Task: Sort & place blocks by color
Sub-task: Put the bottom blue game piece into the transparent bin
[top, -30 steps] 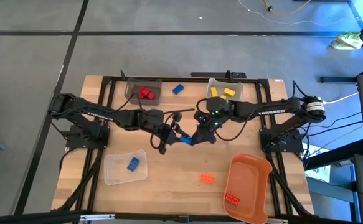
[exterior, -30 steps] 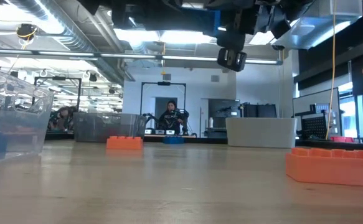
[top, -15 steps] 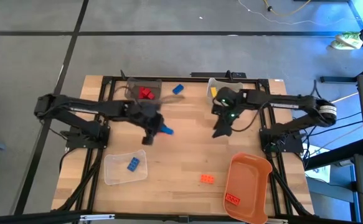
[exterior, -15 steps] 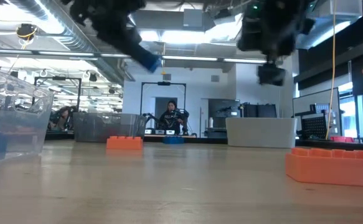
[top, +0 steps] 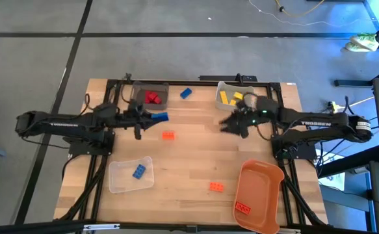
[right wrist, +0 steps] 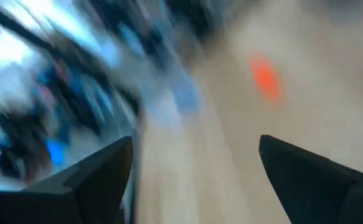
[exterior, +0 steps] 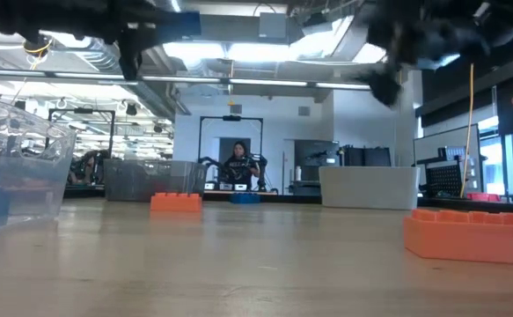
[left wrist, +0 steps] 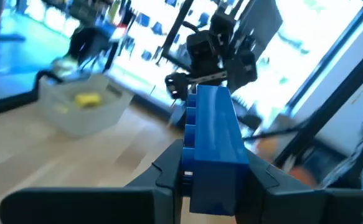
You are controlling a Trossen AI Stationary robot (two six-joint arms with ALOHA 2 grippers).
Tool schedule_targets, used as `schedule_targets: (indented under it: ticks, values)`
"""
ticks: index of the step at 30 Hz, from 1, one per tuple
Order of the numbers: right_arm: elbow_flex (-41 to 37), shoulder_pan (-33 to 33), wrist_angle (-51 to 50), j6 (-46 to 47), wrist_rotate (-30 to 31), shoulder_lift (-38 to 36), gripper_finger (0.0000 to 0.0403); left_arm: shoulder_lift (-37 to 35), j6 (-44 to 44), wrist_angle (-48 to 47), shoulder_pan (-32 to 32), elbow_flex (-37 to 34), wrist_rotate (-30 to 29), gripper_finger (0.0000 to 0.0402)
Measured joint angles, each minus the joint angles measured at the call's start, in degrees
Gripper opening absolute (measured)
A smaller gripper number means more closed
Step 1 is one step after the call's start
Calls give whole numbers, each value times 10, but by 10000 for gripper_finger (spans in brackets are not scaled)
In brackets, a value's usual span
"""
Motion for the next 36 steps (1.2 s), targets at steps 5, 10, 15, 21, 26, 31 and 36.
schedule_targets:
  ticks: [5,10,15,21,26,31,36]
  values:
    - [-13,21,257,-115,124,-2,342,-12,-4,28,-5,-3,1,80]
    - [4,34,272,-243,132,-1,336,-10,11,27,-5,-3,5,80]
    - [5,35,270,-216,129,-1,335,-9,28,26,-5,-3,6,80]
    - [5,35,261,-212,123,-1,335,-9,29,26,-5,-3,7,80]
    - [5,35,262,-212,123,-1,335,-9,29,26,-5,-3,13,80]
    - [5,35,262,-212,123,-1,335,-9,-25,7,-12,6,81,80]
    - [5,35,260,-212,123,-1,335,-9,-88,-276,-96,111,153,80]
